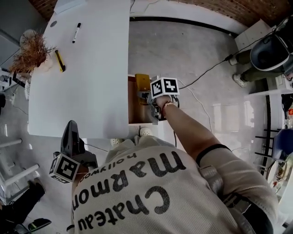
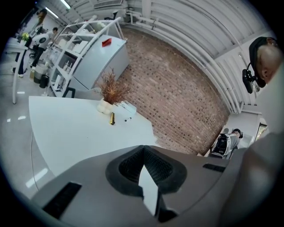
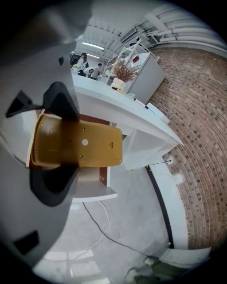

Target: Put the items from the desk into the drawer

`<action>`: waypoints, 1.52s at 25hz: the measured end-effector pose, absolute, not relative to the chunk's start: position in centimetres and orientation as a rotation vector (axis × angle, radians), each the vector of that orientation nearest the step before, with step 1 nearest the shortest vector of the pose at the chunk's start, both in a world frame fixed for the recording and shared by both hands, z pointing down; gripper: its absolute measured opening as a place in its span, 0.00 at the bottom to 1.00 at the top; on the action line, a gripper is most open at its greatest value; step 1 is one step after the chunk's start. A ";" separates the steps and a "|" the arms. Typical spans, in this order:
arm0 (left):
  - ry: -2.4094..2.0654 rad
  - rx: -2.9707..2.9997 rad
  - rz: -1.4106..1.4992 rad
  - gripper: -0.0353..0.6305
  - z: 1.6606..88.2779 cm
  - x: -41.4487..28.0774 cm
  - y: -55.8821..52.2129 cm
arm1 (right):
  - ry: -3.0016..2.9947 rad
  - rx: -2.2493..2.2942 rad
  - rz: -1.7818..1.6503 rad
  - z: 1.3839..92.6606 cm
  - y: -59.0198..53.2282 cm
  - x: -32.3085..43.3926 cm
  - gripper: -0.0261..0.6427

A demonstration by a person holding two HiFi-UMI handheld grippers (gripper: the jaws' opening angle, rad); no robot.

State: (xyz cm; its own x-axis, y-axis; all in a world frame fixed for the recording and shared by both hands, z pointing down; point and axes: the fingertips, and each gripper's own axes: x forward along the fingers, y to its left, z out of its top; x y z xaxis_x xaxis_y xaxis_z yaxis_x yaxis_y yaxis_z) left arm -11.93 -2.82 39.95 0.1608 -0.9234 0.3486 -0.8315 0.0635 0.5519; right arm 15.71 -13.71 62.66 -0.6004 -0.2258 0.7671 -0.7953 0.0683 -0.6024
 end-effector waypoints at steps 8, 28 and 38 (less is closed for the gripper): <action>-1.765 1.663 -0.125 0.06 41.2 -13.0 -0.8 | -1.769 0.974 1.537 67.1 -12.6 15.9 0.56; -1.916 1.455 0.028 0.06 44.4 -12.5 2.7 | -1.647 0.921 1.526 75.9 -9.8 11.1 0.56; -1.922 1.403 0.051 0.06 46.3 -12.7 2.7 | -1.556 0.973 1.566 79.7 -9.0 10.8 0.56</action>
State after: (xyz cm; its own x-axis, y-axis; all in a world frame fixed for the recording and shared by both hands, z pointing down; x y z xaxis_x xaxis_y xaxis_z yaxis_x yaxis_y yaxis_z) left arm -12.68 2.65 46.35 -0.1247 -0.8058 0.5789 -0.8353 0.4001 0.3770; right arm 10.80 -9.00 79.74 -0.4620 -0.0221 0.8866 -0.8865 -0.0197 -0.4624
